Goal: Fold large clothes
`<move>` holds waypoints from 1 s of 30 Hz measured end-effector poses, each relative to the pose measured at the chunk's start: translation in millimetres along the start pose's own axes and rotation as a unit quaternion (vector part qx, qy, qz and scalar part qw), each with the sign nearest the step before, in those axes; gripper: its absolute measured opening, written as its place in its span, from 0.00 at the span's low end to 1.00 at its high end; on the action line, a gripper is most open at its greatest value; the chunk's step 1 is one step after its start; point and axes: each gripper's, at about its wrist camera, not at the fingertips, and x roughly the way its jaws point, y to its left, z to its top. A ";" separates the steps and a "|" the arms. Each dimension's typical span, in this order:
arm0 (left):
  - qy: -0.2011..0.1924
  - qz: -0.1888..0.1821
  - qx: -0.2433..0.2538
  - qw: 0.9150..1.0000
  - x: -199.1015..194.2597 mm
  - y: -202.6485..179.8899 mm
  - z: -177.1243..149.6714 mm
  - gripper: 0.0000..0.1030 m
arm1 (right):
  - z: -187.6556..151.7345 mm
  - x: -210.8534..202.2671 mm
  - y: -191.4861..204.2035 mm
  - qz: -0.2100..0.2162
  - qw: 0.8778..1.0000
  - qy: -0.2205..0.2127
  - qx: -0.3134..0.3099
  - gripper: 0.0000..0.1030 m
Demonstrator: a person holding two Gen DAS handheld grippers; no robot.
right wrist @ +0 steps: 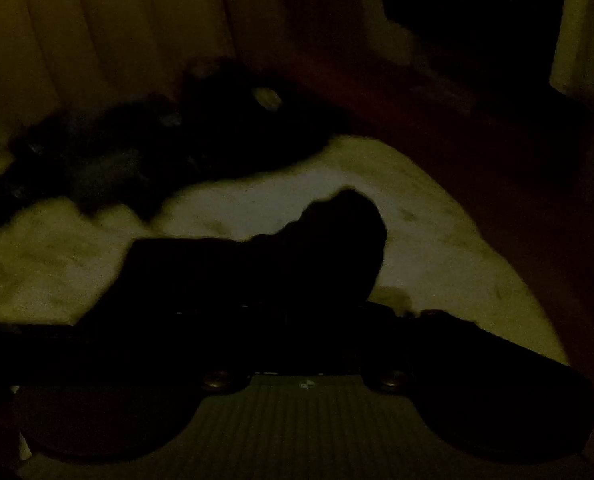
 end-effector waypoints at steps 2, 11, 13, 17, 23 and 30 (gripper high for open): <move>0.012 0.031 0.003 0.999 9.5 3.2 1.3 1.00 | -2.1 25.0 -5.4 -0.064 0.997 0.028 -0.027 0.50; 0.032 0.141 0.053 0.988 -67.3 15.9 -22.5 1.00 | -24.4 -54.4 6.9 -0.041 0.999 0.002 -0.017 0.90; 0.054 0.138 0.085 0.985 -86.2 6.4 -33.9 1.00 | -34.2 -71.7 19.1 -0.024 0.999 0.040 -0.022 0.91; 0.115 0.151 0.138 0.972 -108.2 -16.3 -56.7 1.00 | -42.6 -94.0 33.9 -0.032 0.996 0.083 -0.010 0.95; 0.124 0.176 0.155 0.964 -119.1 -39.3 -74.4 1.00 | -37.3 -92.9 47.6 -0.053 0.991 0.120 -0.007 0.95; 0.129 0.157 0.171 0.964 -107.5 -58.2 -66.9 1.00 | -37.1 -98.2 53.0 -0.069 0.990 0.119 -0.038 0.97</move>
